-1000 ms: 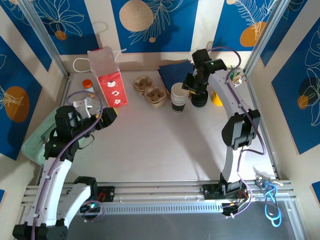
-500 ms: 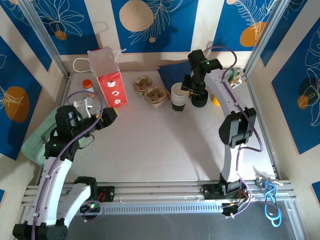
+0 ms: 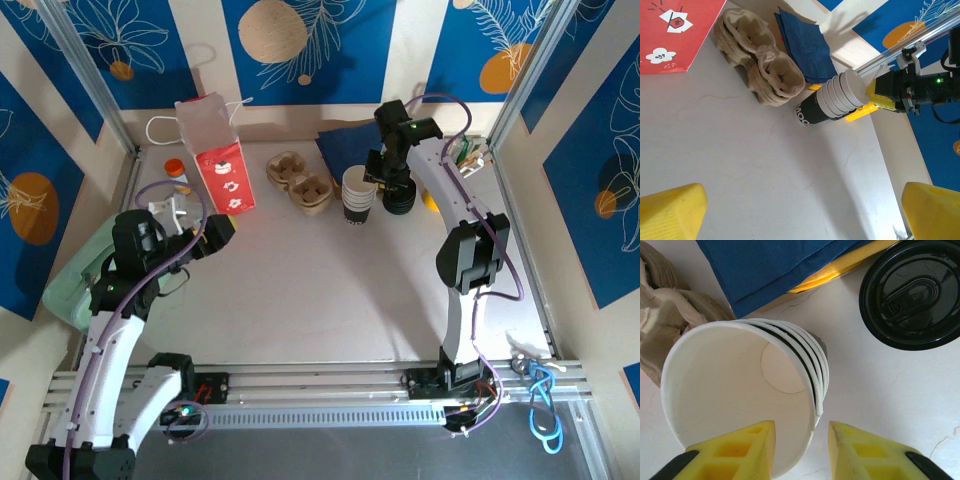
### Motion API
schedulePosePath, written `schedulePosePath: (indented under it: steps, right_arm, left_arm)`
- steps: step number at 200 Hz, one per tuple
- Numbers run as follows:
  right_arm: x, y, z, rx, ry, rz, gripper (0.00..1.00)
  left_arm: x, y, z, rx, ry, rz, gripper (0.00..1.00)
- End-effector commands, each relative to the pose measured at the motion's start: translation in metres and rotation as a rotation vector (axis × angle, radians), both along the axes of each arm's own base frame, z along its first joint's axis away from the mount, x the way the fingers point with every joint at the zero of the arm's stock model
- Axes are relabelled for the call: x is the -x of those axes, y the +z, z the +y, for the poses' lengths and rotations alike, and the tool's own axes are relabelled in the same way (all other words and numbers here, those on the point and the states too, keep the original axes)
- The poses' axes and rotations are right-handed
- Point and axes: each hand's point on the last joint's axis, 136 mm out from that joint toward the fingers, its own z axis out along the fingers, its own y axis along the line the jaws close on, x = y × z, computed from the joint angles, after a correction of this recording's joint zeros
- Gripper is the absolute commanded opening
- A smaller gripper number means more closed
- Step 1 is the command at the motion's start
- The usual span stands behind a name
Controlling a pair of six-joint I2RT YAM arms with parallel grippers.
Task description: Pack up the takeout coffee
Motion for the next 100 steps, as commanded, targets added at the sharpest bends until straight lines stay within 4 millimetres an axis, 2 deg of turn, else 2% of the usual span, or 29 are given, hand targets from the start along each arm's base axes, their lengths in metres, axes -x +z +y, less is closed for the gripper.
schedulePosePath:
  steps: [1,21,58,100]
  right_arm:
    - [-0.002,0.001,0.001,-0.002,0.003,0.008,0.28]
    - [-0.002,0.003,0.003,-0.008,0.01,0.006,0.2]
    - [-0.003,0.003,0.001,-0.002,0.008,0.005,0.14]
    - [-0.001,0.018,0.0,-0.011,0.018,-0.02,0.08]
  left_arm:
    - [-0.001,0.005,-0.002,0.002,-0.007,-0.017,0.99]
    - [-0.001,0.004,-0.002,0.001,-0.004,-0.016,0.99]
    - [-0.001,0.002,-0.001,-0.002,-0.002,-0.011,0.99]
    - [0.0,0.002,0.0,-0.004,0.002,-0.009,0.99]
